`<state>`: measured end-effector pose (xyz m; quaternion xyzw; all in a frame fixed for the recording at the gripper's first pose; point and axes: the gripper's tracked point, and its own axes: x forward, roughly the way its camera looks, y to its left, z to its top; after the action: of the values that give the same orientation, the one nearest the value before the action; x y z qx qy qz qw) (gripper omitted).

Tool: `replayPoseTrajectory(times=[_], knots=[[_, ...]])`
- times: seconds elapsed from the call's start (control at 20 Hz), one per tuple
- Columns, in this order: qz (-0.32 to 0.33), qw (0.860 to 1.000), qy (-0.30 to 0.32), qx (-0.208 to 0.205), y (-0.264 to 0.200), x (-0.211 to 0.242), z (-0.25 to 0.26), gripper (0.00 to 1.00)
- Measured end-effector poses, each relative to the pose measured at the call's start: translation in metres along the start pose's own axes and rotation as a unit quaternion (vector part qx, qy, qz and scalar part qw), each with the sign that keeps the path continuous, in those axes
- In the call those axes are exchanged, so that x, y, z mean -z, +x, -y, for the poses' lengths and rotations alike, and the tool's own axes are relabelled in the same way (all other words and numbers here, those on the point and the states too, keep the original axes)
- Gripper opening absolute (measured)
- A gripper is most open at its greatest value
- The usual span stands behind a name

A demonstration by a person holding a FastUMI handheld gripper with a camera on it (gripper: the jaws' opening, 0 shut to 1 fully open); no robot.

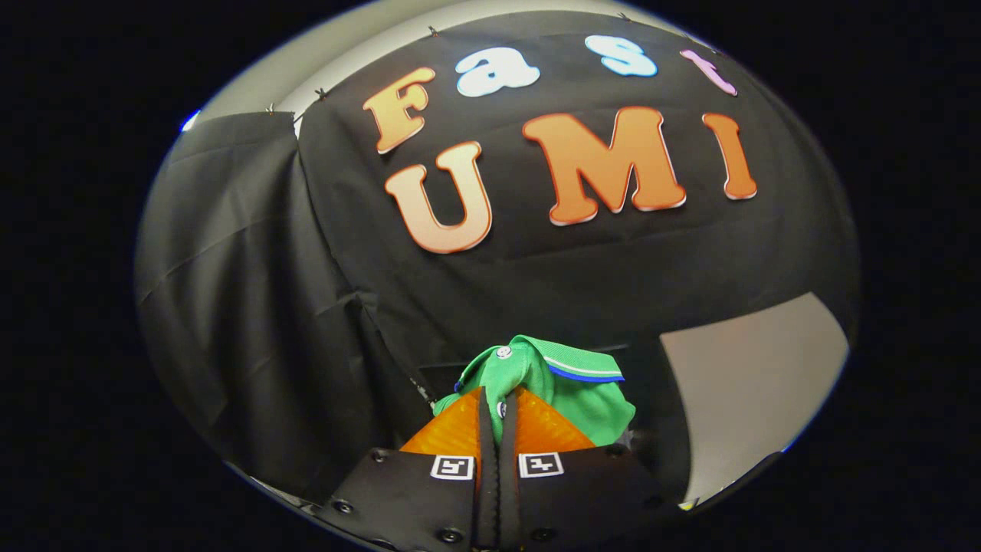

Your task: Put the clothes into the washing machine and then close the washing machine lid.

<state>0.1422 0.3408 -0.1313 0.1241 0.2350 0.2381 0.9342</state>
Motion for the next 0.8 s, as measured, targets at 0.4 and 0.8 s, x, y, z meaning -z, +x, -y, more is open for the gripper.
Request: replayPoseTrajectory(times=[0.4, 0.8], knots=[[-0.113, 0.992, 0.052, 0.019, 0.13, 0.139, 0.014, 0.08], [-0.213, 0.969, 0.095, 0.078, 0.184, 0.251, 0.055, 0.08]])
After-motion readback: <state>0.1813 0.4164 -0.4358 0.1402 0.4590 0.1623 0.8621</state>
